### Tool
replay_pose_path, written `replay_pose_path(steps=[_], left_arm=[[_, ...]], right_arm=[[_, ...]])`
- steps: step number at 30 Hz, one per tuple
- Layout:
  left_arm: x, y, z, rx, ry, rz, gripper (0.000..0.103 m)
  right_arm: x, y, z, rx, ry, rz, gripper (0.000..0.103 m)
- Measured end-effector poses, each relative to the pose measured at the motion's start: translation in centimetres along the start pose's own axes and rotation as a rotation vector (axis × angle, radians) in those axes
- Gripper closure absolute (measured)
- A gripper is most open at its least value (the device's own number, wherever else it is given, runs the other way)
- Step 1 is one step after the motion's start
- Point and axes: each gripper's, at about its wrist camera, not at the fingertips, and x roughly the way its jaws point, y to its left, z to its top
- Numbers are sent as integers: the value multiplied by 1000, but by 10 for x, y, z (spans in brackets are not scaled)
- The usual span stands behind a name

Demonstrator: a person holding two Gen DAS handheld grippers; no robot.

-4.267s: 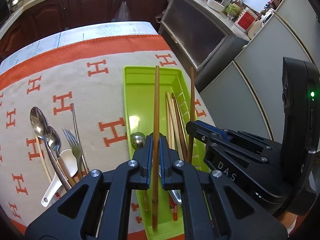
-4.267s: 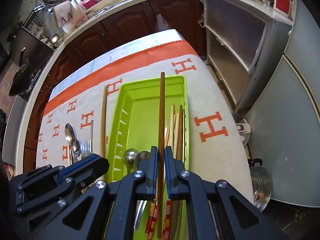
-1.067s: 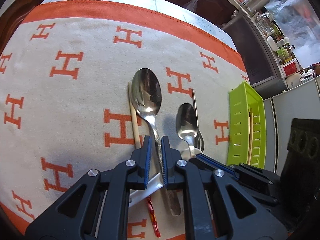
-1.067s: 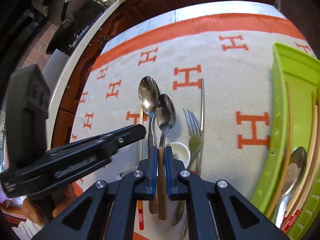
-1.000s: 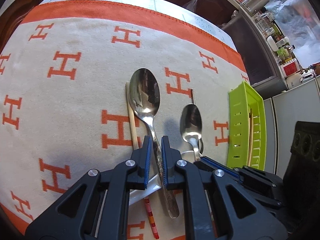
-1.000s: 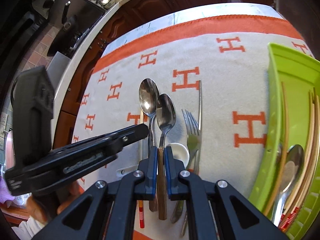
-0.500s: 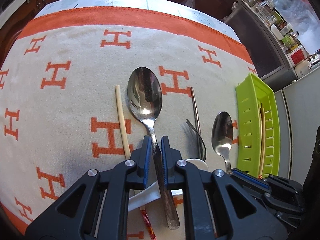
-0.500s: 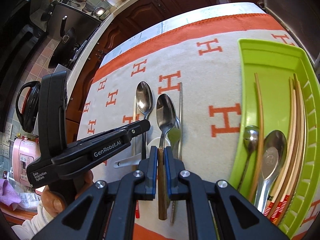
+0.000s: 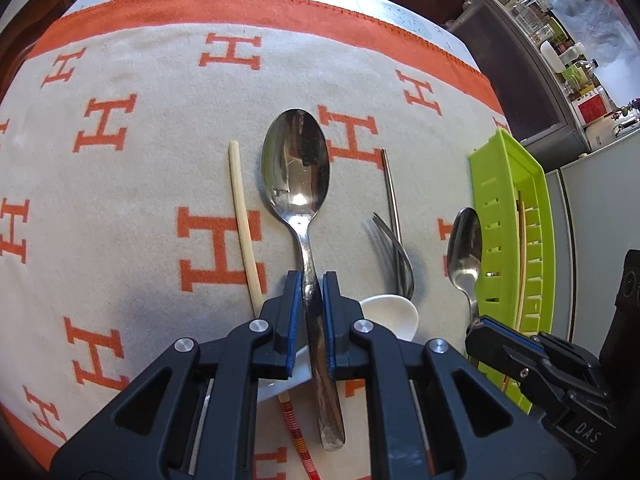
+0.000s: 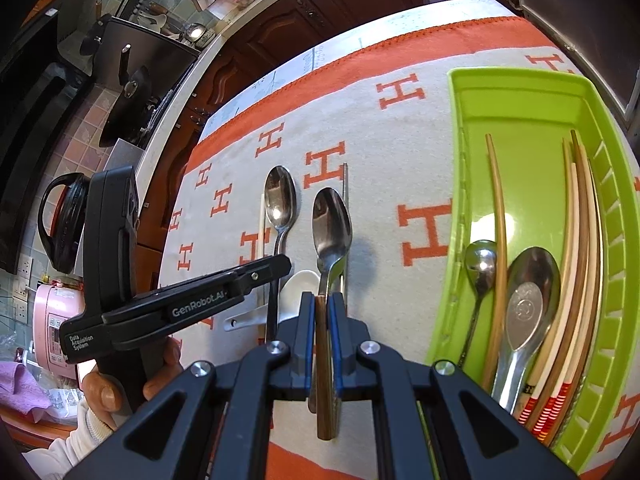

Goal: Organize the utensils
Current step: 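Grasp a large steel spoon with the left tool while the right tool grasps a wooden-handled spoon, then carry both held spoons into the green tray and open both tools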

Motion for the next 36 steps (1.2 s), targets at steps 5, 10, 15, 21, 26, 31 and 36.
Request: replay_pose_path(steps=[5,10,15,21,26,31,36], left_arm=[[-1,3,-2,-13,3,-15,96],[-5,-1,-7,-7,-17,-10,97],[-21,-10,-15,28,-57,-12,103],[-37,-16,-23,54,-86,-10,103],[-55,-21,-32,59,-99,-32,103],[-84,-51,-45,130,-131,-75,103],[-97,-98,-59,232,-136,-103,103]], right_arm=[[0,-5,0,18,0,8,96],[-2,-8,-1,23,-8,12,96],[-6,-10,-4,31,-18,19,96],[-14,-8,-9,33,-37,27,96],[-33,-6,-14,30,-72,33,96],[-59,-9,-22,46,-117,10,96],[-83,-22,-33,77,-168,-130,96]])
